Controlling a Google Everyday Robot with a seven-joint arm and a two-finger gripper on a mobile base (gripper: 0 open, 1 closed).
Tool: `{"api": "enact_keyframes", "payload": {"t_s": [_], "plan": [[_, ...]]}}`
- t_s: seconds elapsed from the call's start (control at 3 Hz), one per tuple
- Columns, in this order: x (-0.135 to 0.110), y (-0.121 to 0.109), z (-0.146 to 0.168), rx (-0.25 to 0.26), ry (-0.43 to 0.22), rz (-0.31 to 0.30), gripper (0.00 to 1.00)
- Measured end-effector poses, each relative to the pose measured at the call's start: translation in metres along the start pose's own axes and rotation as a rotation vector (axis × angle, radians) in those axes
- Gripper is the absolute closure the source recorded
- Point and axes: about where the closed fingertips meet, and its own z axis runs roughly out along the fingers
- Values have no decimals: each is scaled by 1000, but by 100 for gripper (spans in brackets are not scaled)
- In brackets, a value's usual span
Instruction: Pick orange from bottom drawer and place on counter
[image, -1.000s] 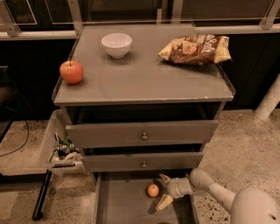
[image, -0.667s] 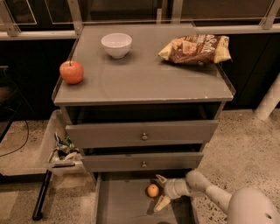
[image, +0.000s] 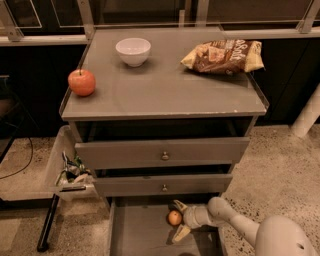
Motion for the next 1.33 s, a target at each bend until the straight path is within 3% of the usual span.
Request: {"api": "enact_keyframes", "payload": {"t_s": [0.33, 0.67, 1.33], "plan": [[2, -1, 6, 6, 2, -14, 0], [5, -3, 7, 8, 5, -12, 11], [5, -2, 7, 8, 5, -12, 57]]}}
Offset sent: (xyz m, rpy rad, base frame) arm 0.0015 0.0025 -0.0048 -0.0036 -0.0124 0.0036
